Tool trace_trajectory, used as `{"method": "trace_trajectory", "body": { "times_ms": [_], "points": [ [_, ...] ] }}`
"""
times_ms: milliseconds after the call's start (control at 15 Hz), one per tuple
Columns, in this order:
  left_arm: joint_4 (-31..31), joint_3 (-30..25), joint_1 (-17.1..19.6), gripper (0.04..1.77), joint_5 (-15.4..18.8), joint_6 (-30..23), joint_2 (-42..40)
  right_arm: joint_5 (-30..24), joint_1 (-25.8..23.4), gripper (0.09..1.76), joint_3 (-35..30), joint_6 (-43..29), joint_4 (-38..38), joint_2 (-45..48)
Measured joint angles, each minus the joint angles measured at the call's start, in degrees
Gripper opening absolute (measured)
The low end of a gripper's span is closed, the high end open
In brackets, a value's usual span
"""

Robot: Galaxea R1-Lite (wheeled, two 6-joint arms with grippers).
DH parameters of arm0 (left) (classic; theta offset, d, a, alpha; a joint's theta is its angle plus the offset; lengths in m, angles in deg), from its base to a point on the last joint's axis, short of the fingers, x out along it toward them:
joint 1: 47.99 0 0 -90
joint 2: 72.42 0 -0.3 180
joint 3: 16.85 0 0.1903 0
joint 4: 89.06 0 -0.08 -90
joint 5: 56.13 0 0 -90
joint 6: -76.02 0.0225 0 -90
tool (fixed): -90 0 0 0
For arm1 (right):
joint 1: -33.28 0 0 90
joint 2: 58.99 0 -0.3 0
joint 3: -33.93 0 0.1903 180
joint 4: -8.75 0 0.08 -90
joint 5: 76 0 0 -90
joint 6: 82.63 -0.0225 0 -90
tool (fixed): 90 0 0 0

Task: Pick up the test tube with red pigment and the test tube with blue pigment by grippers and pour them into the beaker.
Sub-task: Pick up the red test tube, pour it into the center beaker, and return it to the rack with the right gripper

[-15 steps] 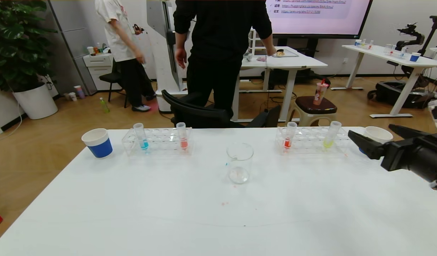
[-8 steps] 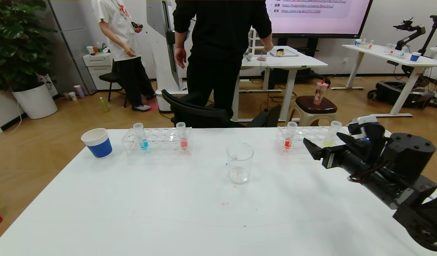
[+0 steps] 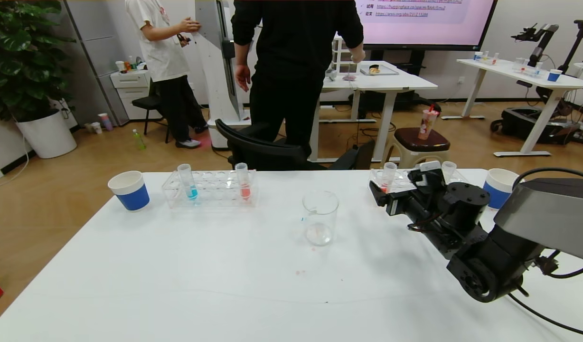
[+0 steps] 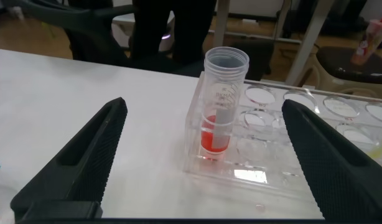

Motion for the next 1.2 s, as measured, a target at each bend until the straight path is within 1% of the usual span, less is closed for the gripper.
{"method": "trace_trajectory", "body": {
  "times_ms": [200, 400, 800, 867, 933, 1000, 1067, 1133, 1200],
  "points": [
    [0.00, 0.00, 0.00, 1.75, 0.00, 0.00, 0.00, -0.11, -0.63, 1.74, 7.46, 0.09, 1.34, -3.24],
    [0.00, 0.00, 0.00, 1.75, -0.06, -0.02, 0.00, -0.16, -1.21, 1.74, 12.35, 0.11, 4.19, -5.25],
    [0.00, 0.00, 0.00, 1.75, -0.01, 0.00, 0.00, -1.02, -2.12, 1.72, 13.86, 0.11, 5.07, -6.21],
    [0.00, 0.00, 0.00, 1.75, -0.01, -0.02, 0.00, -1.07, -2.26, 1.57, 13.97, 0.15, 5.07, -6.25],
    [0.00, 0.00, 0.00, 1.75, 0.00, -0.02, 0.00, -1.11, -2.32, 1.25, 13.99, 0.13, 4.96, -6.28],
    [0.00, 0.00, 0.00, 1.75, -0.01, -0.02, 0.00, -1.11, -2.23, 0.77, 13.89, 0.11, 4.92, -6.19],
    [0.00, 0.00, 0.00, 1.75, 0.00, 0.00, 0.00, -1.11, -2.08, 0.42, 13.58, 0.11, 4.90, -6.00],
    [0.00, 0.00, 0.00, 1.75, 0.00, 0.00, 0.00, -1.24, -2.08, 0.31, 13.42, 0.13, 4.90, -5.81],
    [0.01, 0.00, 0.00, 1.75, -0.01, 0.01, 0.00, -1.62, -2.06, 0.46, 13.31, 0.11, 5.01, -5.64]
  ]
}}
